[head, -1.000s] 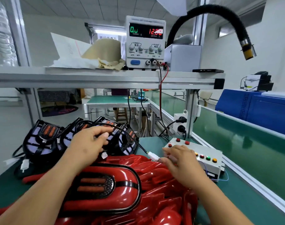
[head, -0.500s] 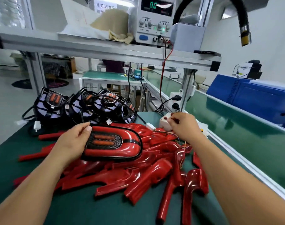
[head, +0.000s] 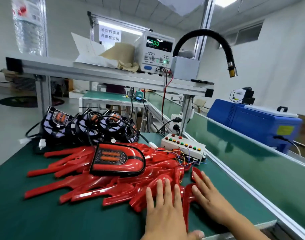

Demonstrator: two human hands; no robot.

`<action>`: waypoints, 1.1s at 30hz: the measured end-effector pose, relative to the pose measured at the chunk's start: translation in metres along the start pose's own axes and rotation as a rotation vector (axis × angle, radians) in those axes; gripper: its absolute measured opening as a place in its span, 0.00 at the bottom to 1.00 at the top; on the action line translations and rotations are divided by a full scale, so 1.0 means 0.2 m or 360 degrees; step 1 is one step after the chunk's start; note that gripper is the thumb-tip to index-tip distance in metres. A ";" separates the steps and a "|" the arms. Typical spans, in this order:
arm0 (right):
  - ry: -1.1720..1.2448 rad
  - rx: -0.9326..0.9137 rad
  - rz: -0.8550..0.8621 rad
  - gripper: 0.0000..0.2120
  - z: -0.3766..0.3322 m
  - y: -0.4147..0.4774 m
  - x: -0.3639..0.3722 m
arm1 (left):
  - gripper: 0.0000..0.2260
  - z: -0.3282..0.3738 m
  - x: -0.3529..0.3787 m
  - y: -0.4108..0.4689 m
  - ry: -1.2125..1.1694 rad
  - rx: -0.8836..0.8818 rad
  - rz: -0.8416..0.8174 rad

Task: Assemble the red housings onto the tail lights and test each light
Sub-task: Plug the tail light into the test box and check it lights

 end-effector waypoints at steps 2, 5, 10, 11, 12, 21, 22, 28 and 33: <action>-0.0086 0.0137 0.0021 0.35 0.00 0.02 0.06 | 0.49 -0.03 0.04 0.03 0.0087 -0.0029 0.0001; -0.0050 0.0363 0.0108 0.40 -0.04 0.05 0.11 | 0.40 -0.15 0.04 0.09 0.0241 0.0020 -0.0042; -0.0036 0.0615 0.0212 0.44 -0.15 0.09 0.17 | 0.30 -0.37 -0.04 0.15 0.0501 0.0259 0.0004; -0.0026 0.0634 0.0217 0.44 -0.18 0.10 0.19 | 0.29 -0.40 -0.05 0.16 0.0534 0.0323 0.0046; -0.0020 0.0642 0.0219 0.43 -0.20 0.11 0.20 | 0.28 -0.42 -0.06 0.17 0.0552 0.0396 0.0090; 0.0047 0.0587 0.0257 0.39 -0.22 0.13 0.18 | 0.25 -0.49 -0.18 0.15 0.0627 0.0681 0.0247; 0.0060 0.0588 0.0271 0.38 -0.21 0.12 0.16 | 0.25 -0.49 -0.19 0.14 0.0618 0.0648 0.0205; -0.0019 0.0661 0.0380 0.33 -0.16 0.14 0.07 | 0.19 -0.63 -0.51 0.09 -0.0067 0.0376 0.0934; 0.0211 0.0407 0.0840 0.22 -0.14 0.30 -0.23 | 0.12 -1.35 -0.66 0.11 -0.0863 -0.0687 0.1339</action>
Point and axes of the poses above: each hand's wrist, its own y-axis towards the middle knuckle, its own x-axis out of the palm, z = x × y, the point moved 9 cm from there along y, towards the middle knuckle, and after that the axes turned 2 degrees about y, right-handed, at the moved point
